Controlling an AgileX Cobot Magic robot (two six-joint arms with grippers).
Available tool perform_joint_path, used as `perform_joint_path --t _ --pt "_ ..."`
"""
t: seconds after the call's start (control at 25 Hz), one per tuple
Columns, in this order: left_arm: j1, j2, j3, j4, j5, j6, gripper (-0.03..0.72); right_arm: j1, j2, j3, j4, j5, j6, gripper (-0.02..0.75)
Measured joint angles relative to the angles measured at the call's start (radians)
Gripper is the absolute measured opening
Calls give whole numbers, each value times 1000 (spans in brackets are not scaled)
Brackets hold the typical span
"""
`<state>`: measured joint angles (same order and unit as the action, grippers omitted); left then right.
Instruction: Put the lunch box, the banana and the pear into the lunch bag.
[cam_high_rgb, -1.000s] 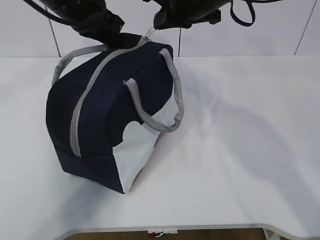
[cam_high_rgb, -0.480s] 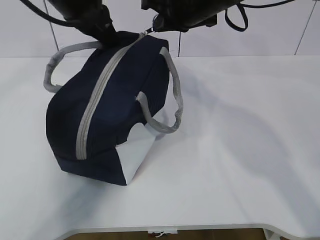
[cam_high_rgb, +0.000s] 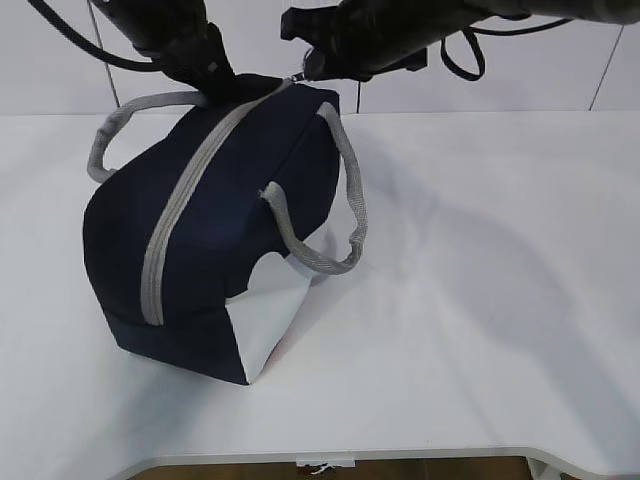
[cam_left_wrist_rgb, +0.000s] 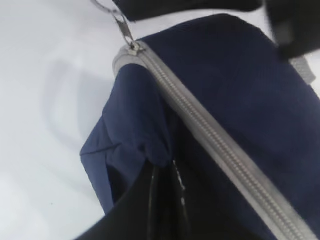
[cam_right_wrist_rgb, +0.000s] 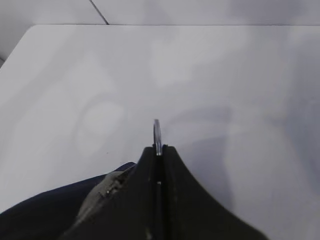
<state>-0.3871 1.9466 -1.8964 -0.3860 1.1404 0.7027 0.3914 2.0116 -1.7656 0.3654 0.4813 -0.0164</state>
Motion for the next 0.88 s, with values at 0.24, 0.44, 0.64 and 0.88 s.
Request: perform_joint_path --t 0.24,0.44,0.64,0.88 --pt "0 8 0 10 -21 0 8 -19 46 -2 6 -19 0 13" --pt "-1 10 0 26 -35 0 8 -34 72 -7 36 -11 0 13" --pt "-1 11 0 39 -68 0 8 -45 90 -14 67 47 0 13" --pt "-1 11 2 39 -94 0 8 -60 88 -16 111 161 -22 13"
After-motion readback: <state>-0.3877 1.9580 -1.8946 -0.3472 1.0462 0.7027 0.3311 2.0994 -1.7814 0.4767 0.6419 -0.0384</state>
